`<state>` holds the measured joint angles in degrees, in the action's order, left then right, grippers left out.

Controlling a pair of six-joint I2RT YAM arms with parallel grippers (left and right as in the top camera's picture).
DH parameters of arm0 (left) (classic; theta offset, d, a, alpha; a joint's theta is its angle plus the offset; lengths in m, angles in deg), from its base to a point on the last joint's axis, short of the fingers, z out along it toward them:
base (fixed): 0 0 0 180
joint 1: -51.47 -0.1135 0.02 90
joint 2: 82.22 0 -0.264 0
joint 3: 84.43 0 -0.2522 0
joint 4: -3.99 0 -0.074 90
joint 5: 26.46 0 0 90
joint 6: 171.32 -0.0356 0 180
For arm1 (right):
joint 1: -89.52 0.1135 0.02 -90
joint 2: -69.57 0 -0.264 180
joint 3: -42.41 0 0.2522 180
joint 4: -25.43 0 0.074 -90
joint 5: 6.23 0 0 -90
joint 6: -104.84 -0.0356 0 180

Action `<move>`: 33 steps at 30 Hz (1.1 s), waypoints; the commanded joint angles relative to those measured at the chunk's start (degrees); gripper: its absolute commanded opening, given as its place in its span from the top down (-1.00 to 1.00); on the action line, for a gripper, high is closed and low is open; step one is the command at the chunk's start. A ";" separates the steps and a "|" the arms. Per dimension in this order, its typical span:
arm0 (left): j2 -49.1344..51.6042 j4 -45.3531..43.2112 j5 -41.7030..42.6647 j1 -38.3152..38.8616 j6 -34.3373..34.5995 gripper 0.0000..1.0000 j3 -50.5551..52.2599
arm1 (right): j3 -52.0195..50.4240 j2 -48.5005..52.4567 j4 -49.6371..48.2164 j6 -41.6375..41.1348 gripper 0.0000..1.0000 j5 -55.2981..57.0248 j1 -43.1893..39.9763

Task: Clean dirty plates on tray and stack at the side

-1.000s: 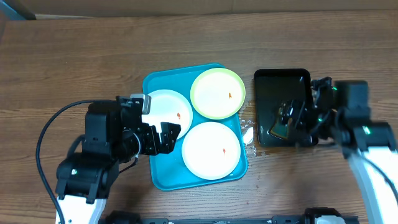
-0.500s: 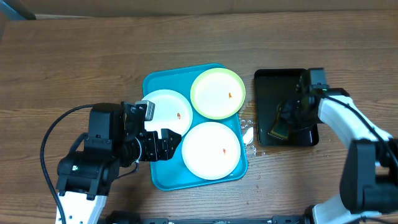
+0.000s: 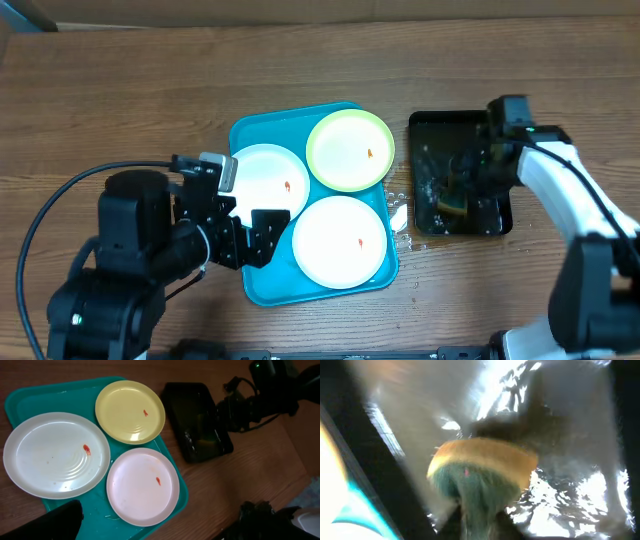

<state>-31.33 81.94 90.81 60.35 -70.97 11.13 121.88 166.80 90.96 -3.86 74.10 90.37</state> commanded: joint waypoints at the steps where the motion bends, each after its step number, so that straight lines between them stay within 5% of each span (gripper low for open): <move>1: -0.35 0.37 0.76 -0.20 -1.57 -1.00 -1.16 | 1.97 -4.13 1.49 0.92 0.12 -0.85 0.22; 8: -0.28 0.35 0.63 -0.20 -1.57 -1.00 -1.09 | -5.60 -3.67 -3.34 -2.43 0.09 -0.87 0.28; 15: -0.28 0.35 0.63 -0.20 -1.57 -1.00 -1.09 | -19.23 -3.67 -18.67 -5.75 0.60 0.24 0.61; 17: -0.28 0.35 0.63 -0.20 -1.57 -1.00 -1.09 | -19.41 -3.67 -20.44 -6.60 0.90 1.70 0.61; 25: -0.28 0.35 0.63 -0.20 -1.57 -1.00 -1.09 | -10.97 -5.33 -13.97 -3.17 0.92 -0.83 0.07; 26: -0.28 0.35 0.63 -0.20 -1.57 -1.00 -1.09 | -9.40 -5.75 -12.09 -2.69 0.92 -0.90 0.07; 30: -0.28 0.35 0.63 -0.20 -1.57 -1.00 -1.09 | -6.86 -5.99 -9.44 -2.27 0.09 -0.87 0.07; 33: -0.28 0.35 0.63 -0.20 -1.57 -0.99 -1.09 | -7.10 -5.49 -10.80 -2.32 -0.09 1.05 0.09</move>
<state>-31.44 82.48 90.79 60.35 -71.23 11.13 113.93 162.15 80.80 -6.97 73.66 90.63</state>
